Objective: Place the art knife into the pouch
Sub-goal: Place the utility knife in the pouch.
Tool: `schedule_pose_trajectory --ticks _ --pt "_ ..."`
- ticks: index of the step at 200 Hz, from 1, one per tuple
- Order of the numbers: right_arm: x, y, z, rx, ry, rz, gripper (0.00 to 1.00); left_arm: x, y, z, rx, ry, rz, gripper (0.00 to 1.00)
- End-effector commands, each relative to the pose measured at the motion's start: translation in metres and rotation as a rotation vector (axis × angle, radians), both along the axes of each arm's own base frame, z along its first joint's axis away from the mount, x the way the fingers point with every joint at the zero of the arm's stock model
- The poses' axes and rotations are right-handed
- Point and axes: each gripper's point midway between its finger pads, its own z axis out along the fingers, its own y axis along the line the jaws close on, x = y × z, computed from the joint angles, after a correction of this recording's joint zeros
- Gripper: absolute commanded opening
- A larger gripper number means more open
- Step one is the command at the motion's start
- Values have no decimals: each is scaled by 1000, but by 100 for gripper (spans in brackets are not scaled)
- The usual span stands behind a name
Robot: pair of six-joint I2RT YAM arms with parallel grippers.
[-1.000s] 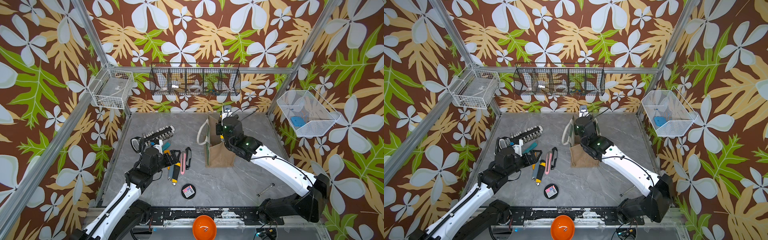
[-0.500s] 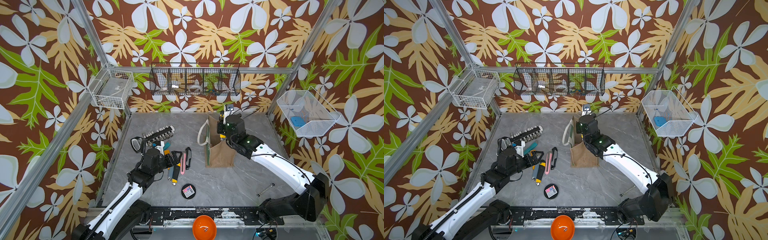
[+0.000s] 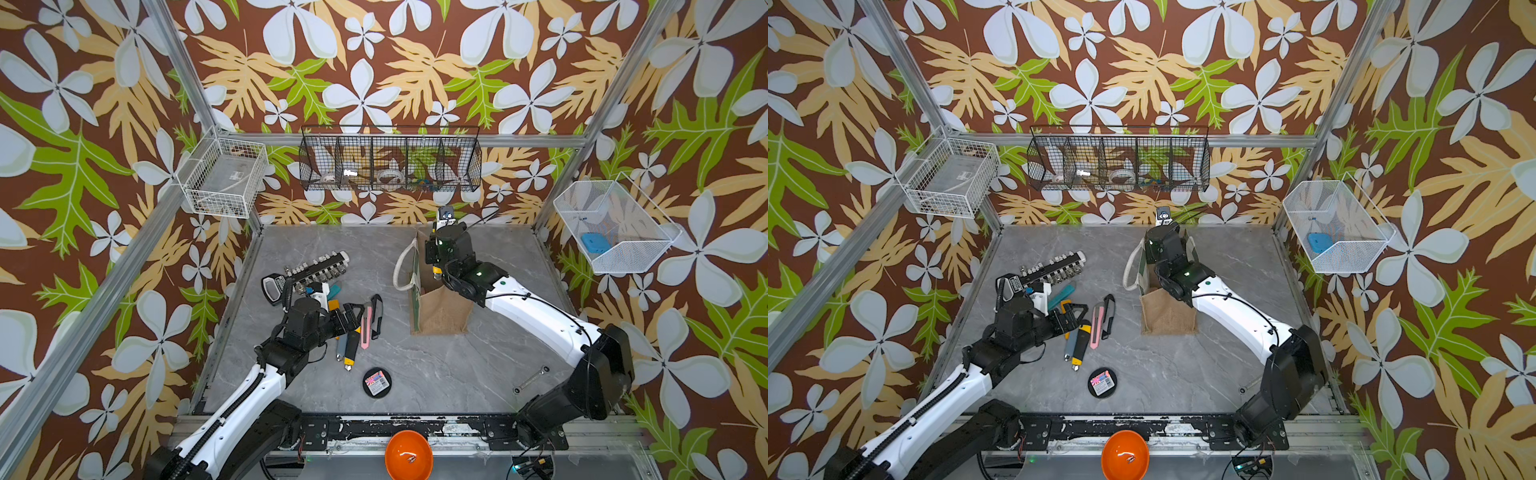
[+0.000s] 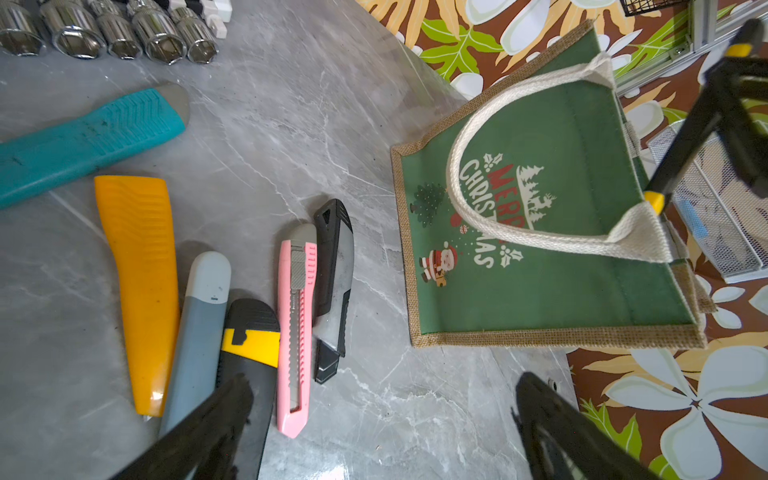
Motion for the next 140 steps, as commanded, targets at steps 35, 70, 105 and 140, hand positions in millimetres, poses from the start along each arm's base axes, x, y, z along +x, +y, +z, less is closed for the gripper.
schedule_pose_trajectory --ticks 35,70,105,140 --pt "-13 10 -79 139 201 -15 26 4 1 -5 13 -16 3 100" --pt "-15 16 -110 142 296 -20 32 6 0 -12 27 -3 -4 100" --pt "-15 19 -104 141 320 -11 68 8 5 -17 77 0 7 100" --pt "-20 19 -52 157 277 27 100 13 28 -15 195 -15 94 100"
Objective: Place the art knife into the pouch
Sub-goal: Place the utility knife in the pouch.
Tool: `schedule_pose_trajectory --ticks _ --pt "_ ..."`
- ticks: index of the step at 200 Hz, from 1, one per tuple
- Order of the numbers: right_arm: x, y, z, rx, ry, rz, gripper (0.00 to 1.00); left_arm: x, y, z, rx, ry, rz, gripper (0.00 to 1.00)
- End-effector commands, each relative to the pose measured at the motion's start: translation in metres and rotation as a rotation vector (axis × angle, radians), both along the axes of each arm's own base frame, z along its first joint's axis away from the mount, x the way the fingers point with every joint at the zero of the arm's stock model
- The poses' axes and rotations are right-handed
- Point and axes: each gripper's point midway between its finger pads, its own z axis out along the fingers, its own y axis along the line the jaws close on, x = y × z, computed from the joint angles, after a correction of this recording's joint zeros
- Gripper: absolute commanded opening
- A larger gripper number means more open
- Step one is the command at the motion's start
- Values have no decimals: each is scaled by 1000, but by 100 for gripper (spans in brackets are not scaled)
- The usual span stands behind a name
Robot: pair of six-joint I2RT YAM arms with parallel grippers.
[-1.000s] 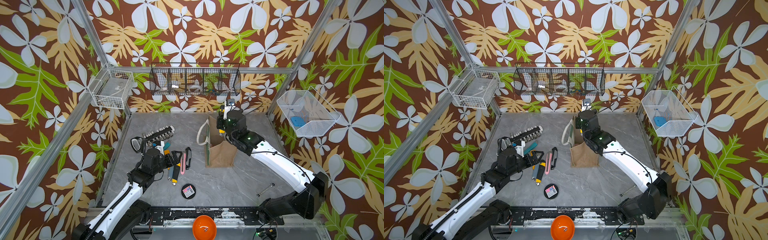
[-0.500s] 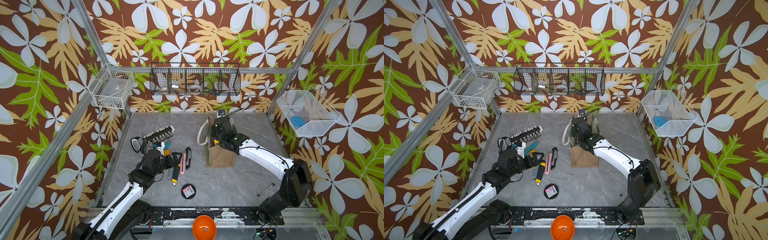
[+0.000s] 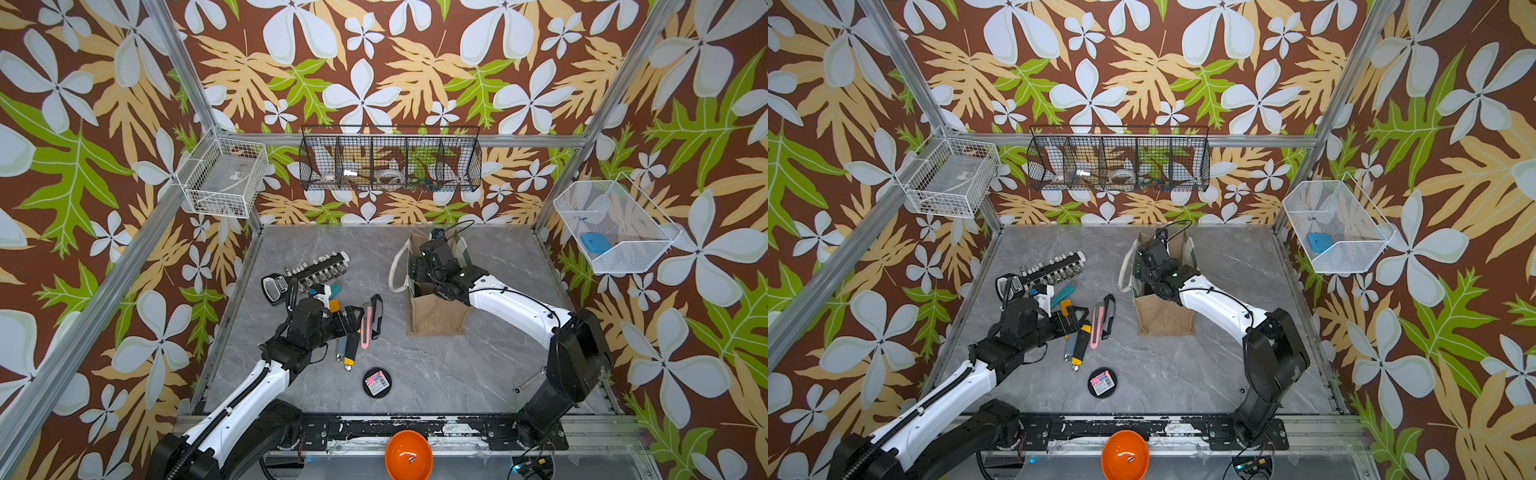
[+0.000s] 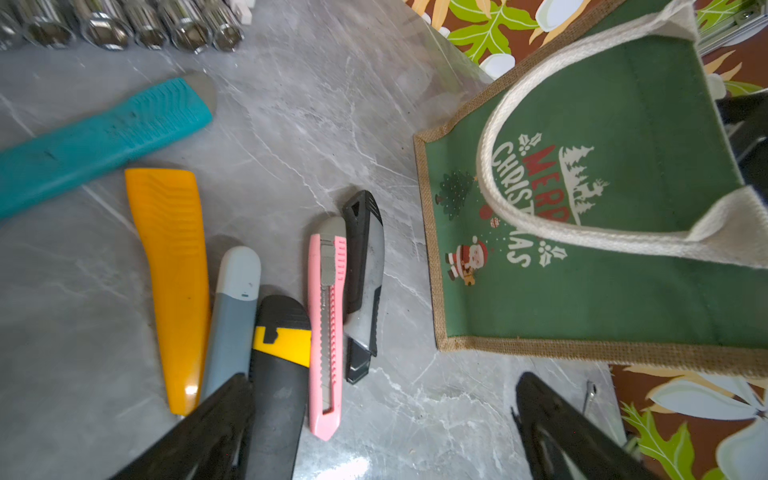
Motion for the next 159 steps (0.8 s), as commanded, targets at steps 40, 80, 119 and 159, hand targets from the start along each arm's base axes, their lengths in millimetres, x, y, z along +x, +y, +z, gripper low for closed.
schedule_pose_trajectory --ticks 40,80,119,159 --pt "-34 -4 118 130 -172 120 100 12 28 17 143 -54 110 100" --pt "-85 -5 141 214 -224 298 100 14 37 8 191 -17 152 100" --pt "-131 -30 113 217 -183 337 100 11 30 -10 143 17 137 100" --pt "-167 -61 82 244 -182 297 100 14 19 -20 107 34 96 100"
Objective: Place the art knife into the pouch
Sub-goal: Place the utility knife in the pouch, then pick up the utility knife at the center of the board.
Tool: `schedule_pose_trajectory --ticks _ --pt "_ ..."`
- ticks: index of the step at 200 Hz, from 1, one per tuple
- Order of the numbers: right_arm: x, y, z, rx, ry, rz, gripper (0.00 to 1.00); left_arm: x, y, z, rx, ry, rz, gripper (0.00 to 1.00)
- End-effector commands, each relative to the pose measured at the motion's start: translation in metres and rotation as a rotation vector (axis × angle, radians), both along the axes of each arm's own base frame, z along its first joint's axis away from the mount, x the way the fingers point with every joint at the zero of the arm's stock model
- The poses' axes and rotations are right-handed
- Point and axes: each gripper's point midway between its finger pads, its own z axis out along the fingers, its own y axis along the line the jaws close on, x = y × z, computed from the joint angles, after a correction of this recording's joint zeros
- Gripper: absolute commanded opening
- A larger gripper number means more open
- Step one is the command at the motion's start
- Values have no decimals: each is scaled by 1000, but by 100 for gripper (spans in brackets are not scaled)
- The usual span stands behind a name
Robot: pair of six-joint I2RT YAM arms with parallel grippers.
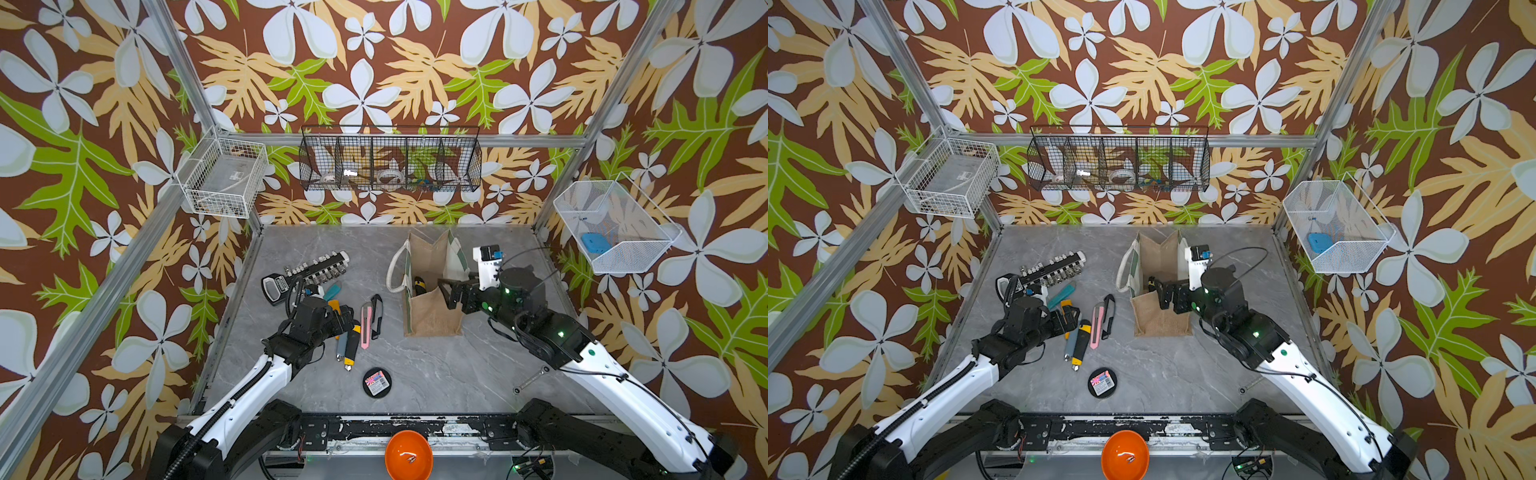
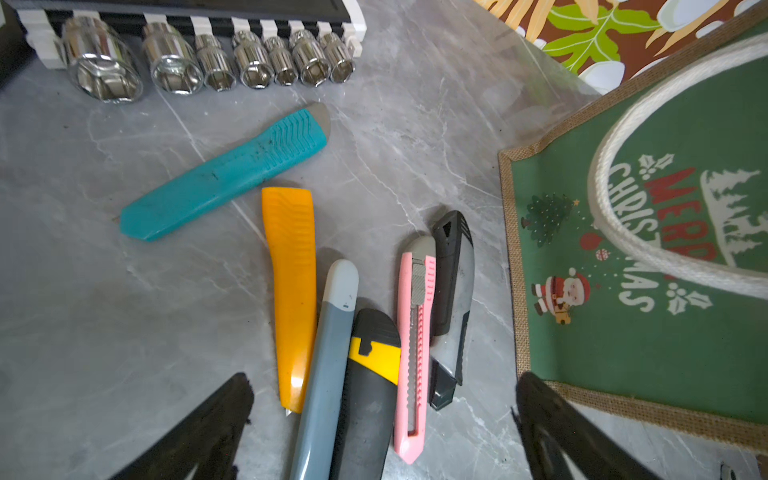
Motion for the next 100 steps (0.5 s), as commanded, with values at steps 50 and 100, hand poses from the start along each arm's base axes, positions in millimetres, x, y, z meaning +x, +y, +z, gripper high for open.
schedule_pose_trajectory --ticks 50,100 --pt "-36 -18 -56 78 59 5 100 13 -56 16 -171 -32 -164 92" --pt "-50 -7 -78 112 125 83 99 28 -83 0 -154 33 -230 85"
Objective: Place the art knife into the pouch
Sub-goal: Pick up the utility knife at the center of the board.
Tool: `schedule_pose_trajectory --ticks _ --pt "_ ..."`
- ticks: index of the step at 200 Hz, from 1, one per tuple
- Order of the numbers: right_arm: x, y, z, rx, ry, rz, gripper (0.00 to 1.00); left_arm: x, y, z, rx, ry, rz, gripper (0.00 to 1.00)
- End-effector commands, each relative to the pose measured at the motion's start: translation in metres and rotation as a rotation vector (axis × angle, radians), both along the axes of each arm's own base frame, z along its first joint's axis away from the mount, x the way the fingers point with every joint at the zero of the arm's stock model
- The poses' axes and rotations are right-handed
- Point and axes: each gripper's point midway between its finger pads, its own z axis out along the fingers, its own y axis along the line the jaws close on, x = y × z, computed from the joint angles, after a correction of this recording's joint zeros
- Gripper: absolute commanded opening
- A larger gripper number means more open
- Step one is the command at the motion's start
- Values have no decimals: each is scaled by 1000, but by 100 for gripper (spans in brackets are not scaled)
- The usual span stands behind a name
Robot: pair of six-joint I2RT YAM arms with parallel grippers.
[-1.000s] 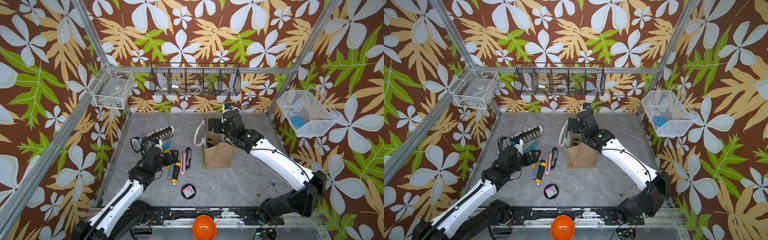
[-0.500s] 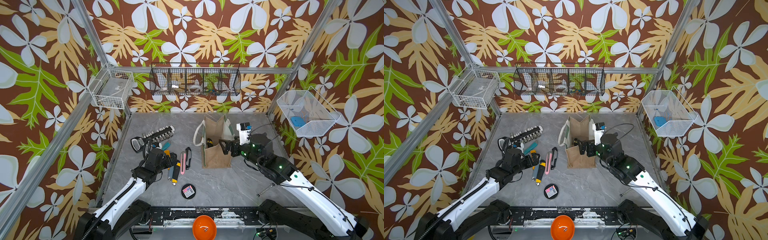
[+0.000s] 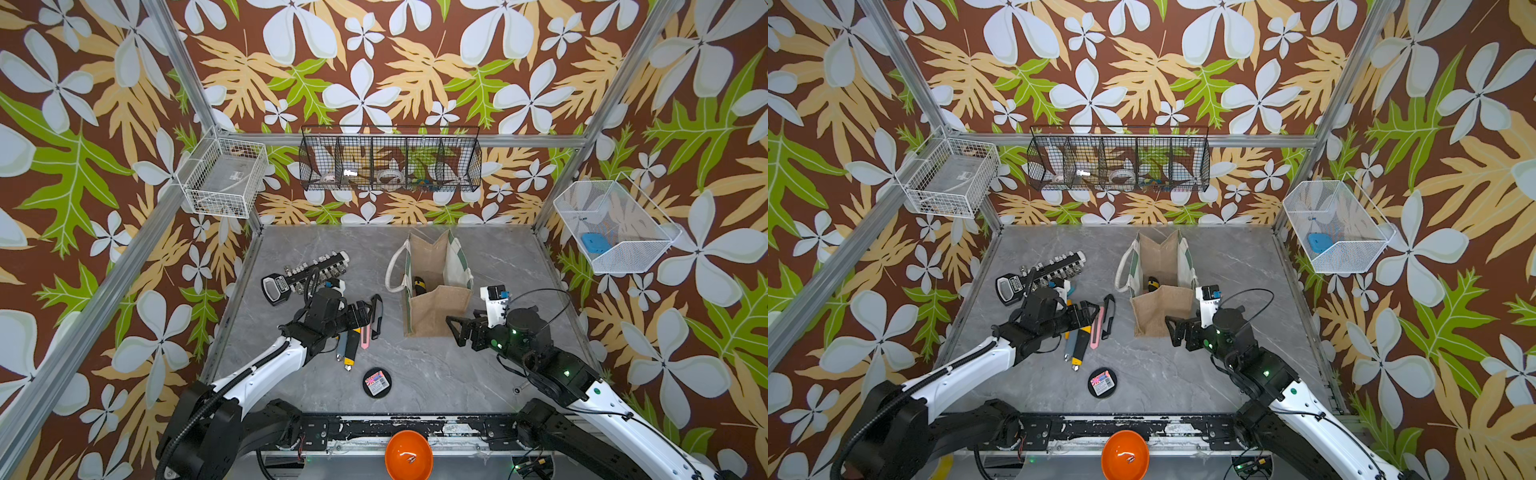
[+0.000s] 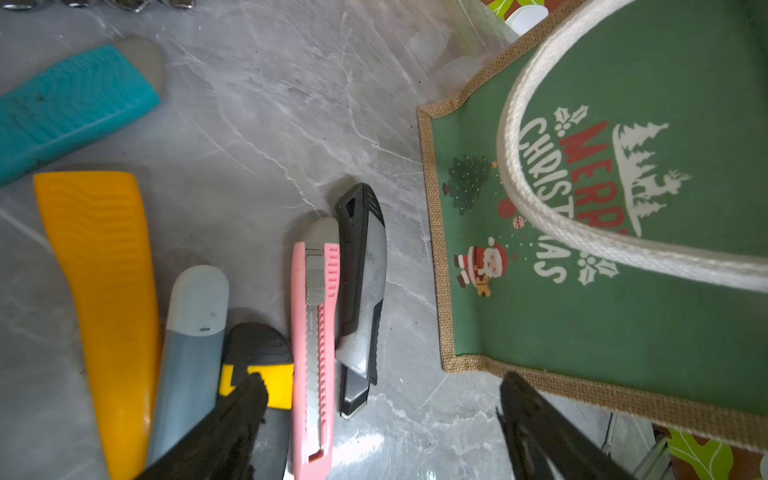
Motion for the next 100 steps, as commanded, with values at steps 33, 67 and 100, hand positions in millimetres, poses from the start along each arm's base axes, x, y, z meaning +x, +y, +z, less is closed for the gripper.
schedule_pose_trajectory --ticks 33,67,100 --pt "-12 7 18 106 -22 50 99 18 -39 -3 7 18 -96 80" --pt "-24 6 32 149 -70 86 99 32 -45 -18 77 68 -102 76" --pt "-28 1 27 146 -78 80 99 44 -42 -25 139 72 -89 71"
